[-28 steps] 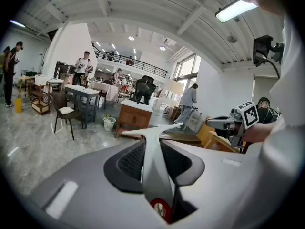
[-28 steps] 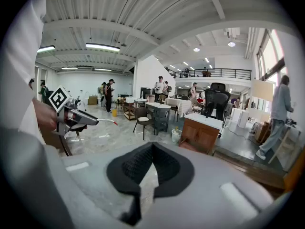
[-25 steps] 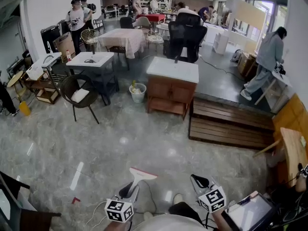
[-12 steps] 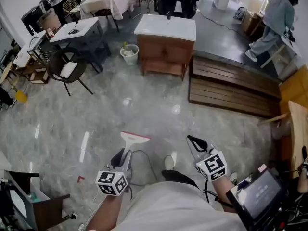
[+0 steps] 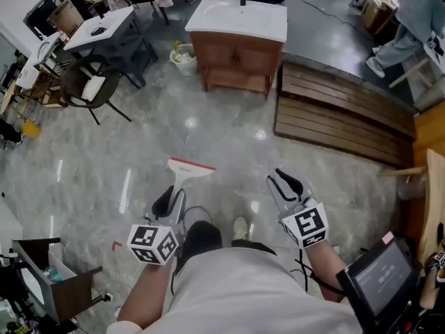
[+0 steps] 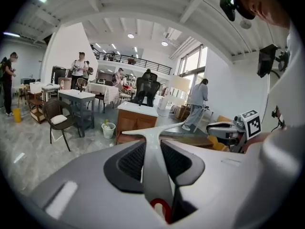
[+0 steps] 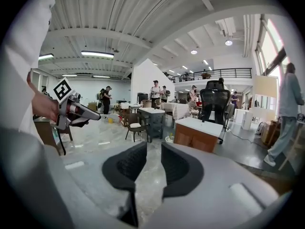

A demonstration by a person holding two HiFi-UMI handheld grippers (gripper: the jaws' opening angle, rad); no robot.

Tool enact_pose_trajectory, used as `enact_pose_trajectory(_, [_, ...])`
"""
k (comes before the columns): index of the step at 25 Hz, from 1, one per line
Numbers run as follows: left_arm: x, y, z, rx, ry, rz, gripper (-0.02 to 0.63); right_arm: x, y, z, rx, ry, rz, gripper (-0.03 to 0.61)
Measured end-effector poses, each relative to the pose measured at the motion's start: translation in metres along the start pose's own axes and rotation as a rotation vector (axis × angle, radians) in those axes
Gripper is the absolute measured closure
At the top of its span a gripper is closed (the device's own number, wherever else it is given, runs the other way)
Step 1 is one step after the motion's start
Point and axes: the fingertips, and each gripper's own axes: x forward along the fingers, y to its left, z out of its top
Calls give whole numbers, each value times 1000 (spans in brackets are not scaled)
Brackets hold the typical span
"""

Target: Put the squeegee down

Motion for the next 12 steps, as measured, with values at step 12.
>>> enact_pose_trajectory(12, [141, 64, 44, -11, -8, -55, 505, 114, -76, 16, 18, 4, -48, 494])
